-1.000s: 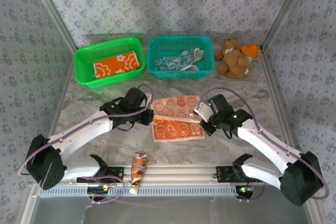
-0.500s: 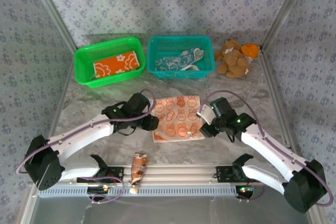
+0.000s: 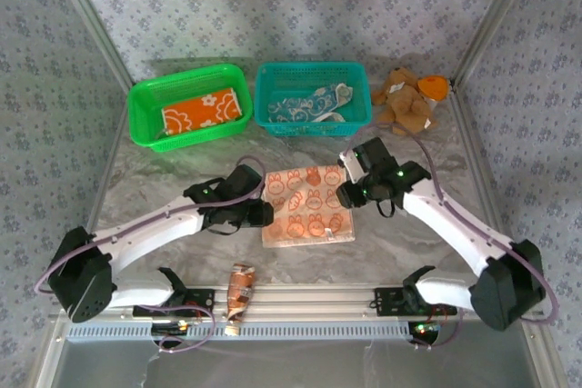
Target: Fold and stack the towels
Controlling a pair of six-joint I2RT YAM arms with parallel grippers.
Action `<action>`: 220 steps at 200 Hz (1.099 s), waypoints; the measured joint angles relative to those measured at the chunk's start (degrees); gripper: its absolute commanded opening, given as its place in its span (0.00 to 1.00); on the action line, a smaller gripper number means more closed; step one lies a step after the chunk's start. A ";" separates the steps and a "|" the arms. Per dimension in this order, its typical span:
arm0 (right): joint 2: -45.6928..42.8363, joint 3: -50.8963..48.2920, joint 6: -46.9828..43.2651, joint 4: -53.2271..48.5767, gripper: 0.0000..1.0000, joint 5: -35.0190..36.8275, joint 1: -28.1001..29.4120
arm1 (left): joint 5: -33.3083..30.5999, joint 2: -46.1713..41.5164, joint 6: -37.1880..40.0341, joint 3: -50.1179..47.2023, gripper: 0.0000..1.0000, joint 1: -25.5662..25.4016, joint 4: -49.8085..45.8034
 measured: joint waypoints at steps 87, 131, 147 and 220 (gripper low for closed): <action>5.11 -7.37 18.05 9.55 0.16 -0.72 3.17 | -2.54 13.68 -2.47 4.13 0.27 9.81 4.17; 8.35 -11.34 22.16 13.75 0.14 -1.27 5.33 | -1.97 21.49 -0.94 8.81 0.30 13.05 8.15; 9.49 -12.33 22.73 14.82 0.14 -1.31 5.46 | -1.42 23.93 -0.50 9.97 0.30 13.90 8.72; 13.88 -12.98 22.64 16.06 0.14 -1.20 5.46 | 0.26 28.63 0.68 14.73 0.21 15.13 10.62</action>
